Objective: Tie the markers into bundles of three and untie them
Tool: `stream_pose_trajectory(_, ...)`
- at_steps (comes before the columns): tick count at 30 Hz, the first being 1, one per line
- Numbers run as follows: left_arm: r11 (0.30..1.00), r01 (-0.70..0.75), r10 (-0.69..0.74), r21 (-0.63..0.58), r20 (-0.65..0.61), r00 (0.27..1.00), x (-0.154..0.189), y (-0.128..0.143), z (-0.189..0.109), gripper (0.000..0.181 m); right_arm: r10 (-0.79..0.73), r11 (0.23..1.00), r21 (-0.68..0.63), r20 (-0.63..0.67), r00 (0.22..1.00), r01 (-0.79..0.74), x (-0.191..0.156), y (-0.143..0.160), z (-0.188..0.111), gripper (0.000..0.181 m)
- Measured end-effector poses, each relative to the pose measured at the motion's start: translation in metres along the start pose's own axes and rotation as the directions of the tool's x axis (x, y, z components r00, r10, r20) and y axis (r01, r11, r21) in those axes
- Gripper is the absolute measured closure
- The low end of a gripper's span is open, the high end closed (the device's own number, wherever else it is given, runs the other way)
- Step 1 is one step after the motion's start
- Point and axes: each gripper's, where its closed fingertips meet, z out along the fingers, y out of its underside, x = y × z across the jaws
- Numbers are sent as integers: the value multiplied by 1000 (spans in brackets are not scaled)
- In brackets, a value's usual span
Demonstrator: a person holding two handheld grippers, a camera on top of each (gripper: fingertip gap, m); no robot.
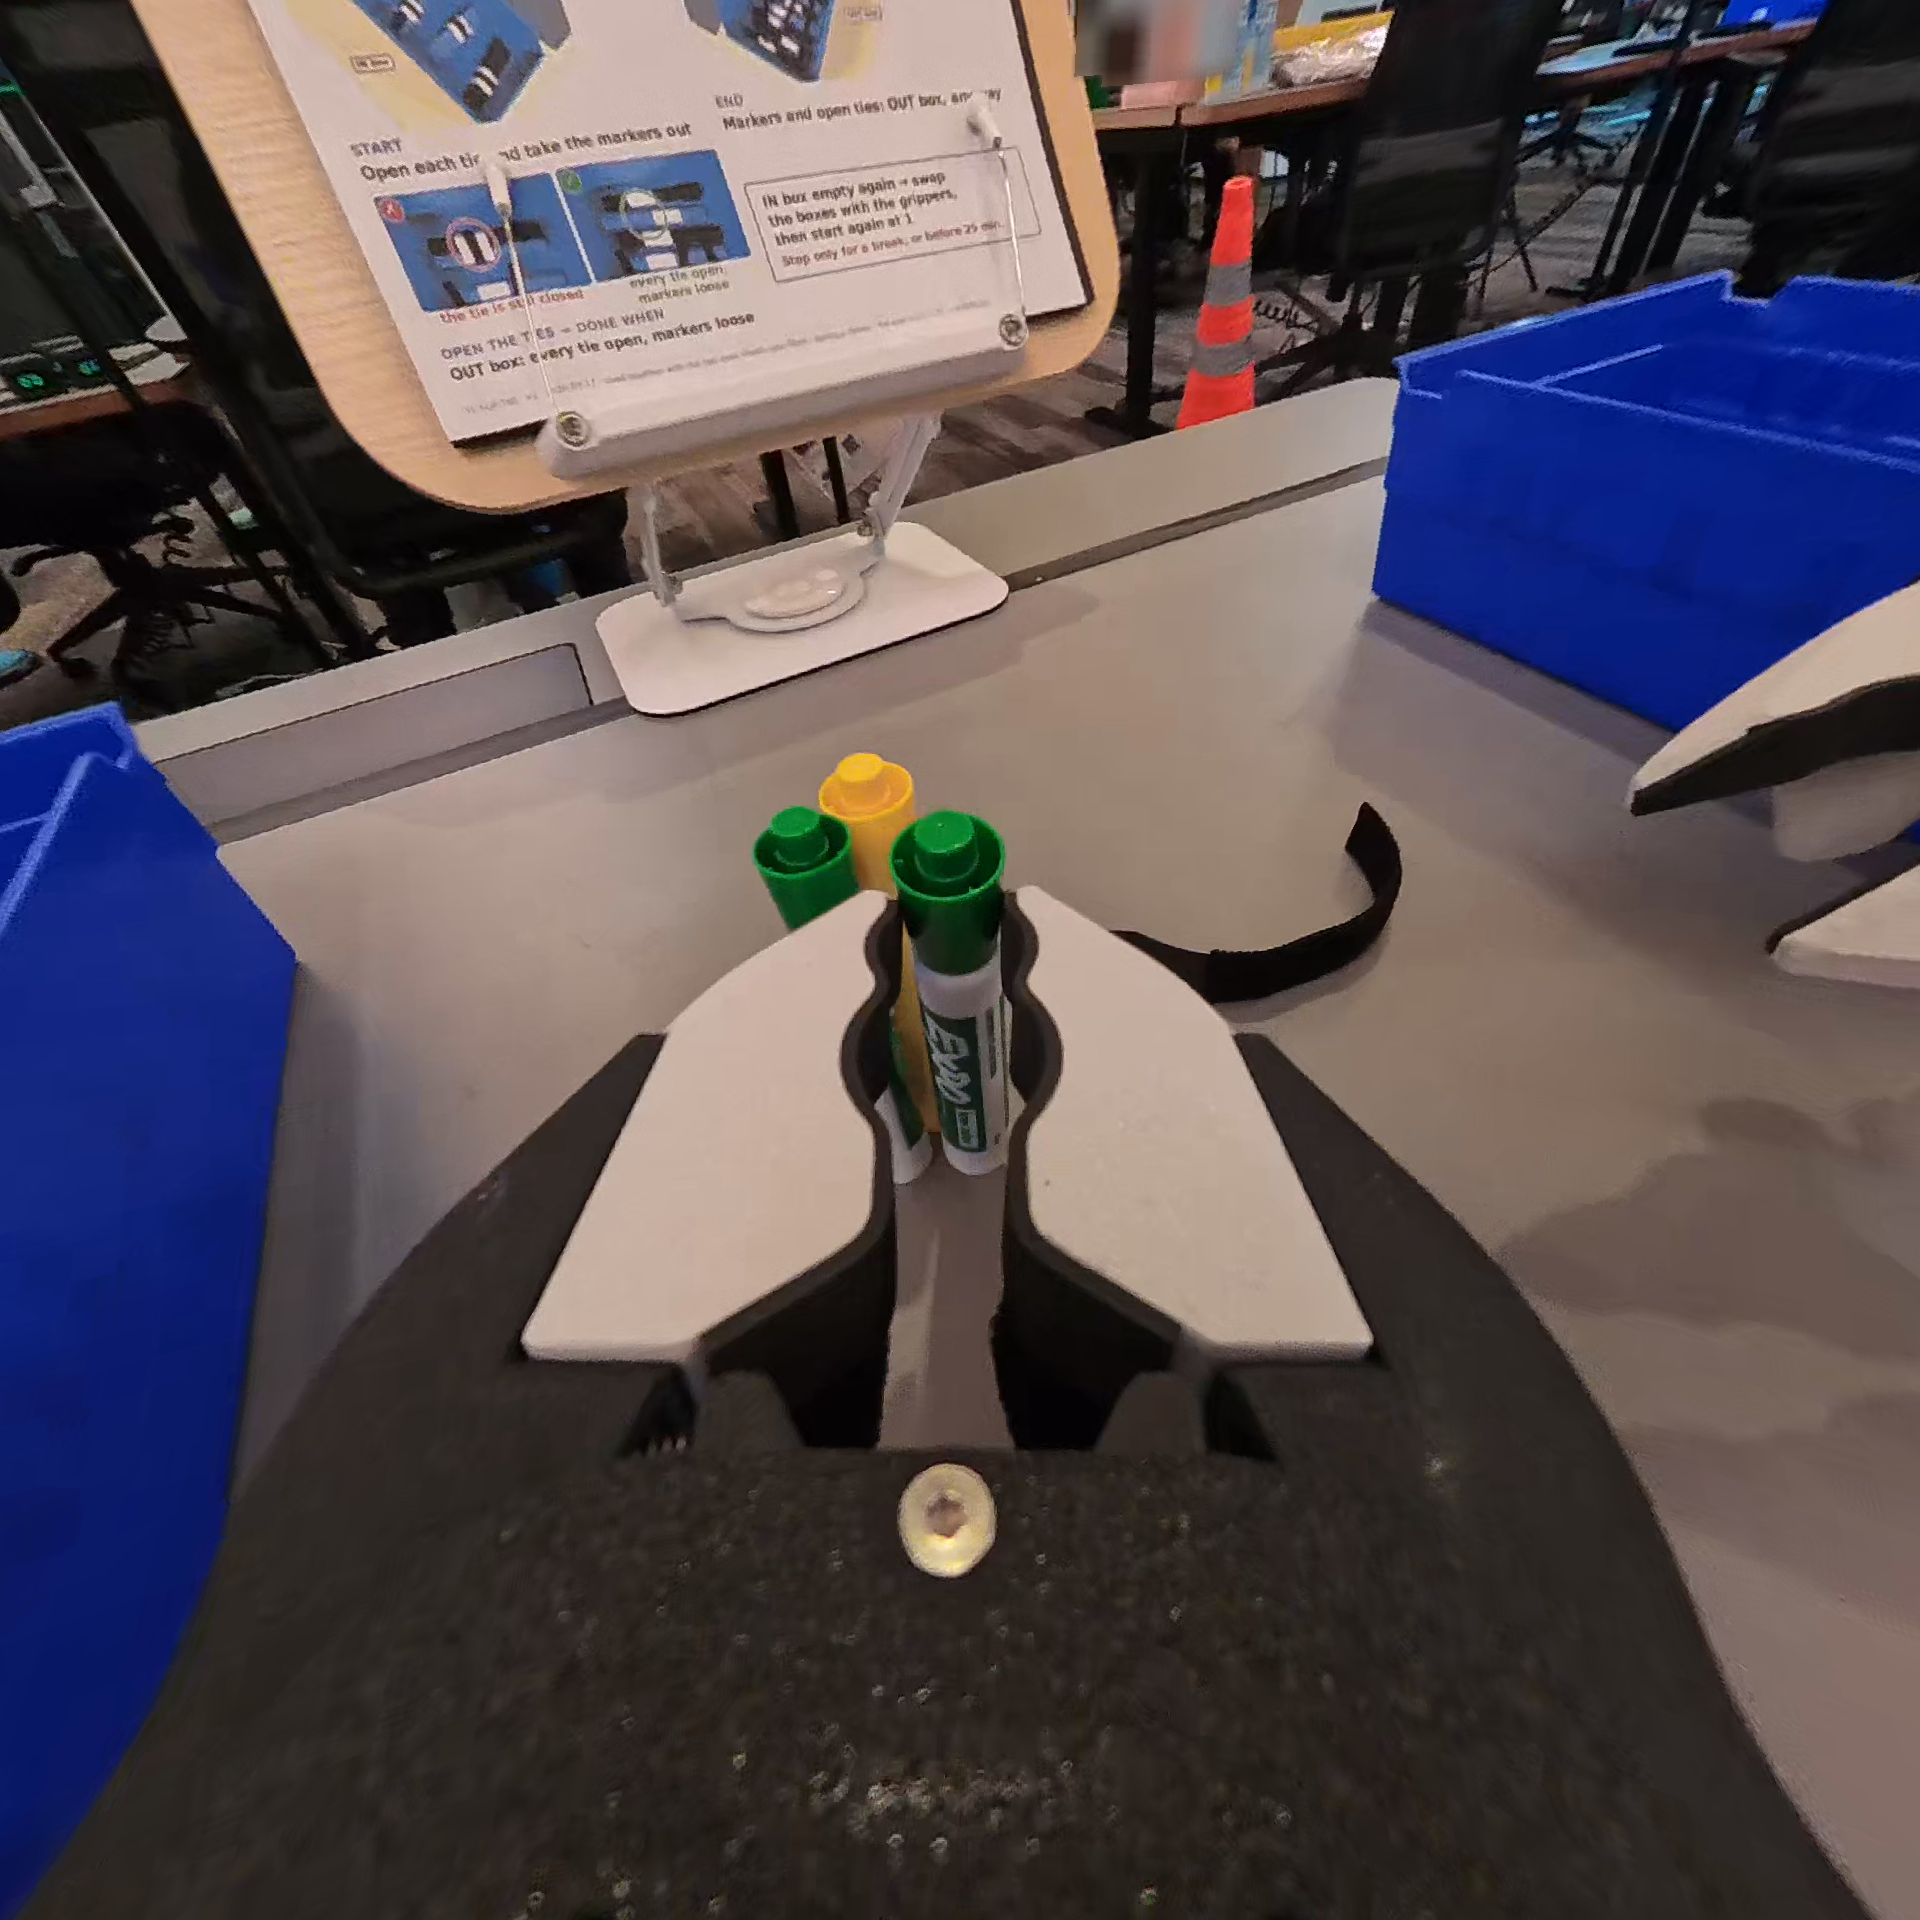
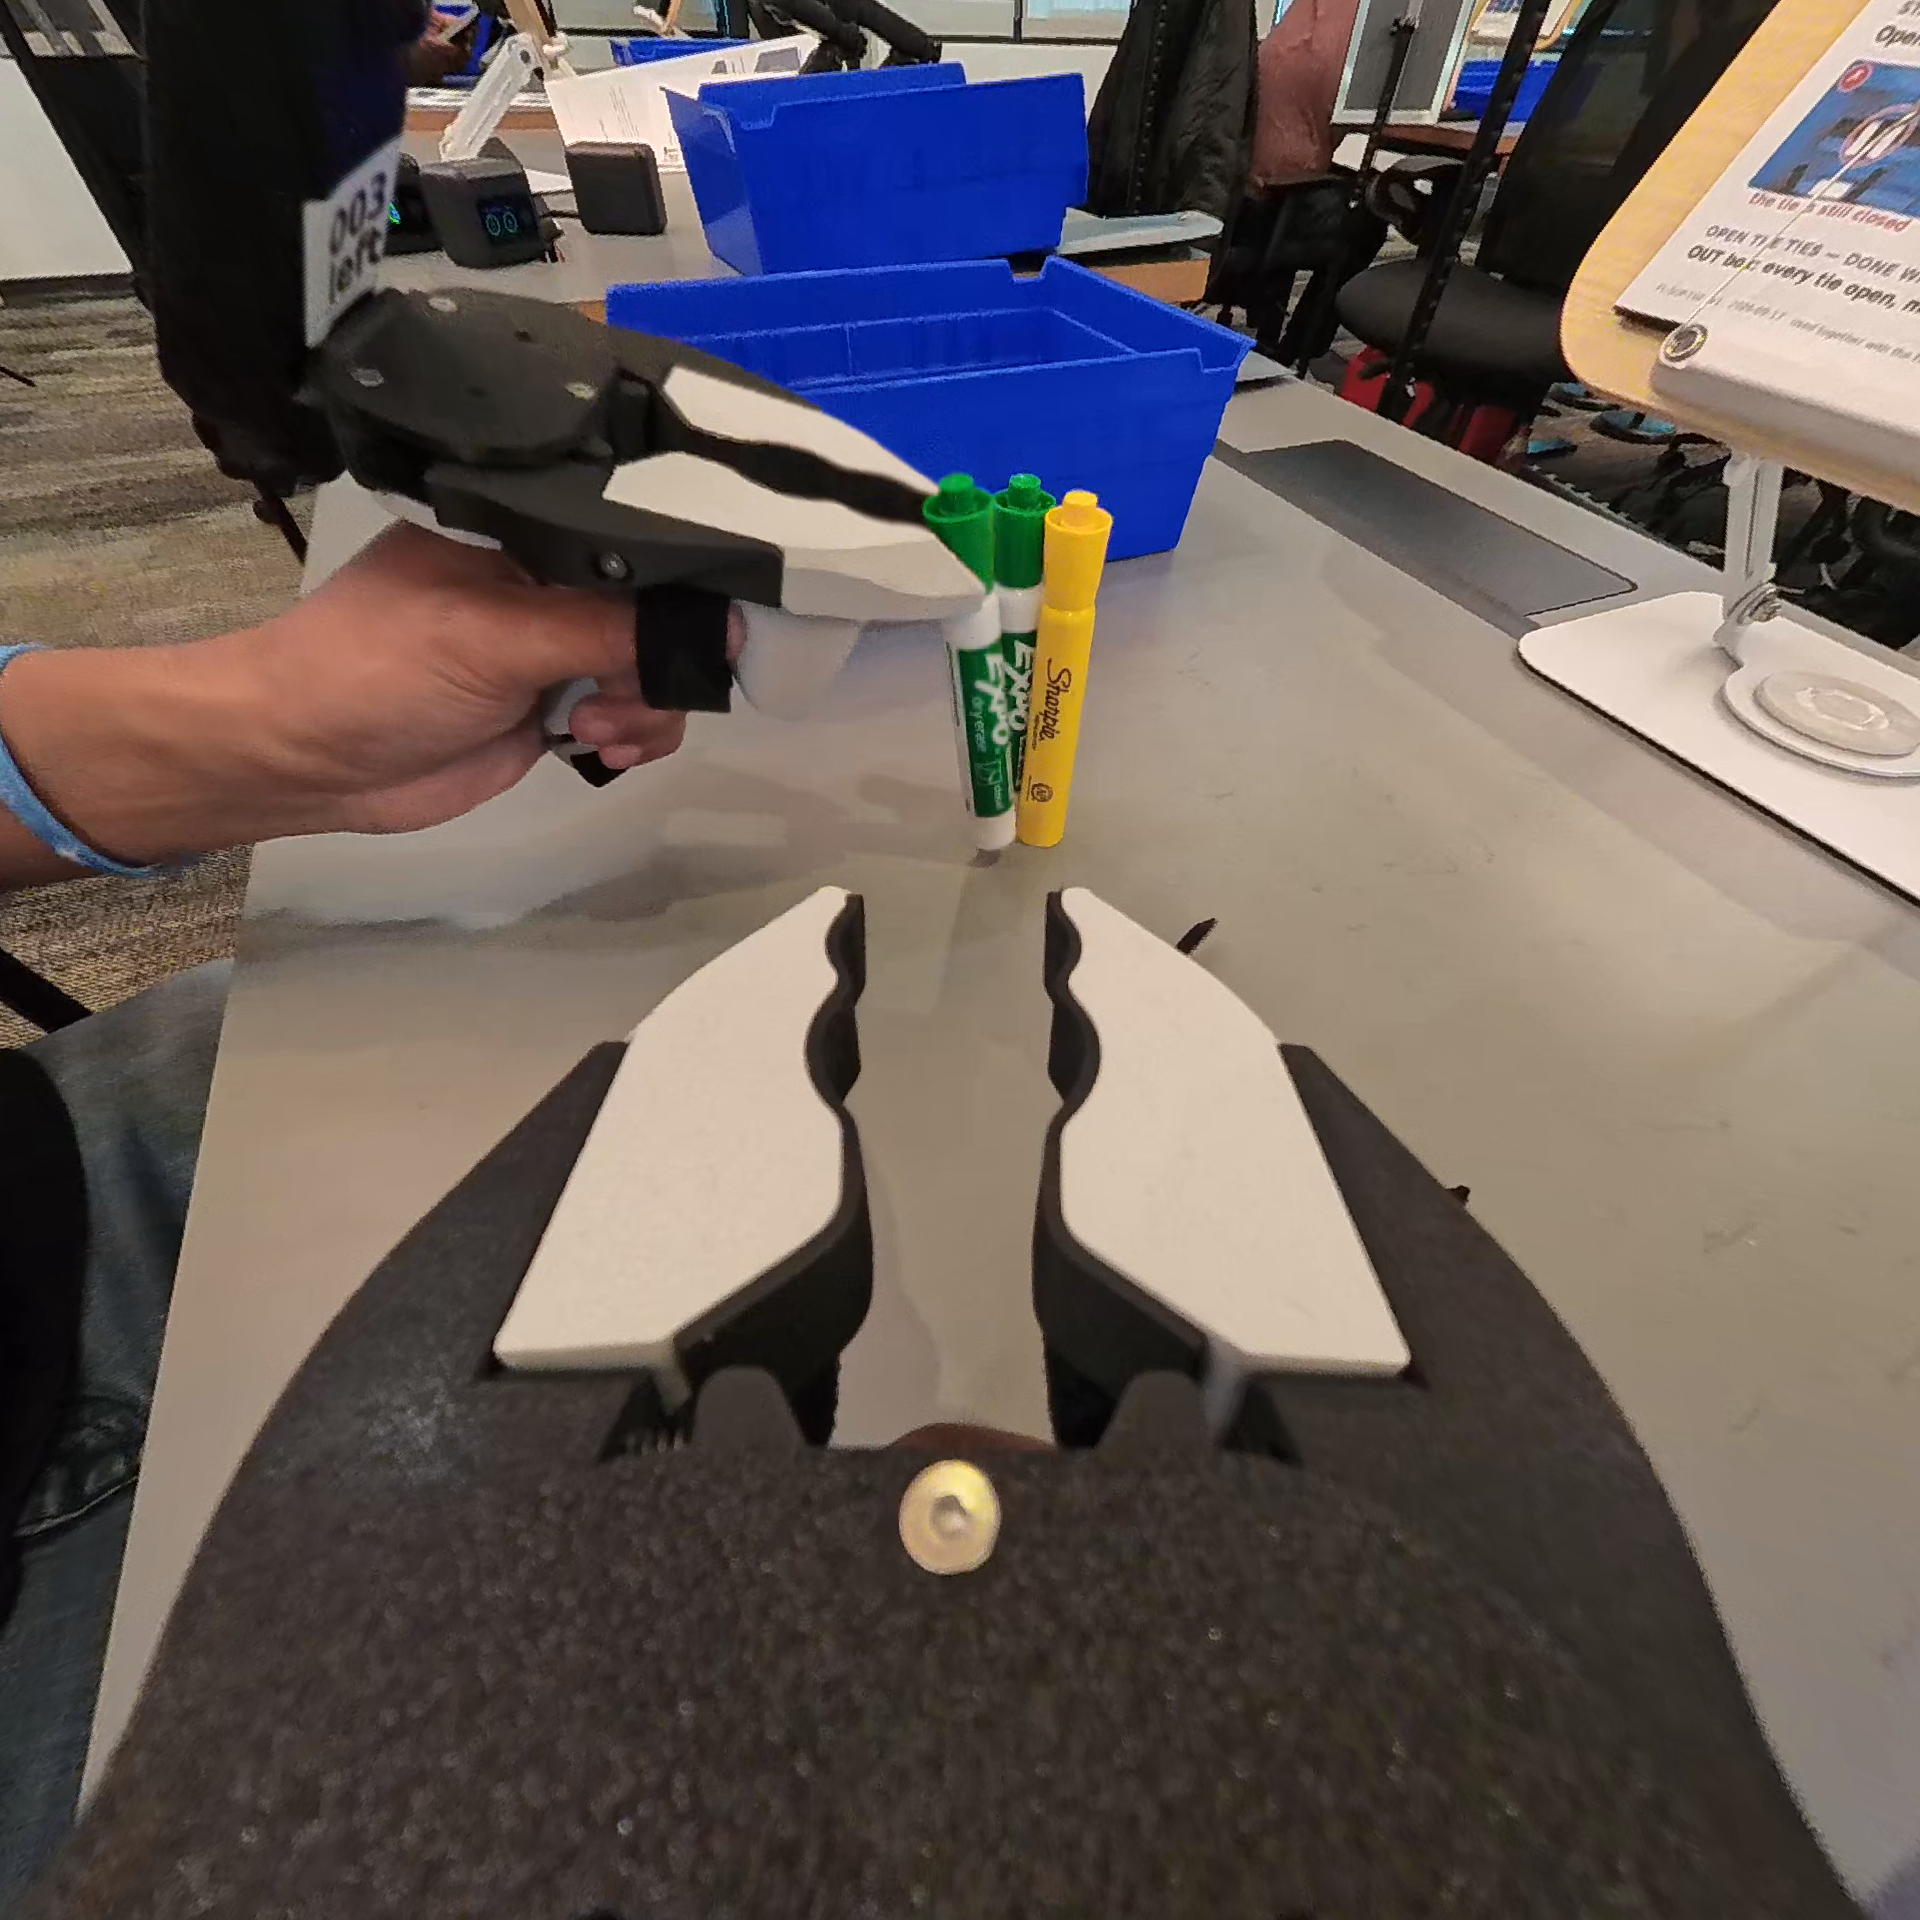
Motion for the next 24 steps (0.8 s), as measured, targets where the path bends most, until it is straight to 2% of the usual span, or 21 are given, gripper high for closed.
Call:
stream_pose_trajectory(7, 1000, 0, 1, -31, 17, 1000, -5, 6, 7, 164, 10, 1000, 1, 11, 1000, -10, -1, 1, 1, 149)
stream_pose_trajectory(17, 995, -77, 80, -58, 58, 995, -2, 9, 10, 164, 13, 1000, -4, 20, 1000, -13, -2, 3, 2, 149)
stream_pose_trajectory(24, 997, -3, 6, -79, 42, 999, 4, 18, 12, 155, 19, 1000, -5, 25, 1000, -18, -3, 3, 2, 149)
